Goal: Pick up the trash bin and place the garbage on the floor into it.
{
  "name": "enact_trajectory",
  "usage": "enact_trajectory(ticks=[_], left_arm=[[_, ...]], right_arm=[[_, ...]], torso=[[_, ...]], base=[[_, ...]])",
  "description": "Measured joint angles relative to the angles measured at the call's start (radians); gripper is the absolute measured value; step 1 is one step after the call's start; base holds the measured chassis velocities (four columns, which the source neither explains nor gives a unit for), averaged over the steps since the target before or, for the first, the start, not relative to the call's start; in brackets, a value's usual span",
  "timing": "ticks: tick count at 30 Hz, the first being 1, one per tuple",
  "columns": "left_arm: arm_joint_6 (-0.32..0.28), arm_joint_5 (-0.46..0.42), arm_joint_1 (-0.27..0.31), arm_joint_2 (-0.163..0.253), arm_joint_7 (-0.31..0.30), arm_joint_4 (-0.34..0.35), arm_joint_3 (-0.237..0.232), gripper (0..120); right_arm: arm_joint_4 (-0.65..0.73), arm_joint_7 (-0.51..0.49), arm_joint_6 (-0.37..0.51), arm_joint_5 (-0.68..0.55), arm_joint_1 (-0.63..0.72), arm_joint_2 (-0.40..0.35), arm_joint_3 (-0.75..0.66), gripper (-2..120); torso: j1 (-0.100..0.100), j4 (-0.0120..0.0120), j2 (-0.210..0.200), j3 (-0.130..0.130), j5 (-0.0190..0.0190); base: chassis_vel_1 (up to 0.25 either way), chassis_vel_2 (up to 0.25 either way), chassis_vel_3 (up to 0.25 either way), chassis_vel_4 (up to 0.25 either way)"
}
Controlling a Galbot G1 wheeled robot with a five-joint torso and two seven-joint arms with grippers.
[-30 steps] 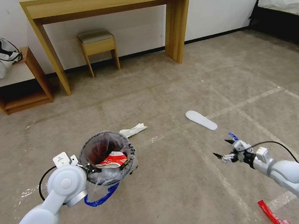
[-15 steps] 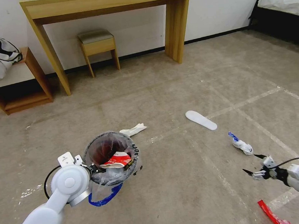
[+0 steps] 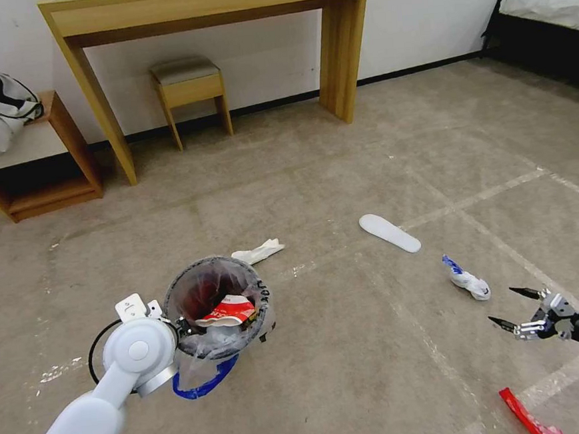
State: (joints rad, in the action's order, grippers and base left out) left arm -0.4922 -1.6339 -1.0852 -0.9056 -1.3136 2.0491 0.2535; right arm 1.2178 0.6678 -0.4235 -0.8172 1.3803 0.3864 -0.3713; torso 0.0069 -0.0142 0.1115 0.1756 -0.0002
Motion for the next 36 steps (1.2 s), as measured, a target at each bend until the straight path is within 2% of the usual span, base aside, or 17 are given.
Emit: enact_trajectory(ticks=[17, 29, 33, 36], left_arm=[[0.0, 0.001, 0.001, -0.006, 0.002, -0.008, -0.001, 0], [-0.002, 0.008, -0.017, -0.001, 0.006, -0.011, 0.001, 0], [-0.002, 0.019, -0.029, -0.006, 0.006, 0.001, 0.006, 0], [-0.002, 0.032, -0.038, -0.017, 0.007, 0.003, 0.011, 0]], right_arm=[[-0.007, 0.073, -0.031, 0.007, 0.046, -0.007, -0.027, 100], [0.023, 0.098, -0.059, 0.022, 0.17, -0.004, -0.125, 100], [0.027, 0.103, -0.061, 0.059, 0.238, -0.031, -0.168, 100], [0.0, 0.088, -0.064, 0.138, 0.309, -0.043, -0.207, 100]], torso=[[0.0, 0.0, 0.0, 0.0, 0.0003], [0.0, 0.0, 0.0, 0.0, 0.0005], [0.0, 0.0, 0.0, 0.0, 0.0001], [0.0, 0.0, 0.0, 0.0, 0.0002]], base=[[0.0, 0.0, 0.0, 0.0], [0.0, 0.0, 0.0, 0.0], [0.0, 0.0, 0.0, 0.0], [0.0, 0.0, 0.0, 0.0]])
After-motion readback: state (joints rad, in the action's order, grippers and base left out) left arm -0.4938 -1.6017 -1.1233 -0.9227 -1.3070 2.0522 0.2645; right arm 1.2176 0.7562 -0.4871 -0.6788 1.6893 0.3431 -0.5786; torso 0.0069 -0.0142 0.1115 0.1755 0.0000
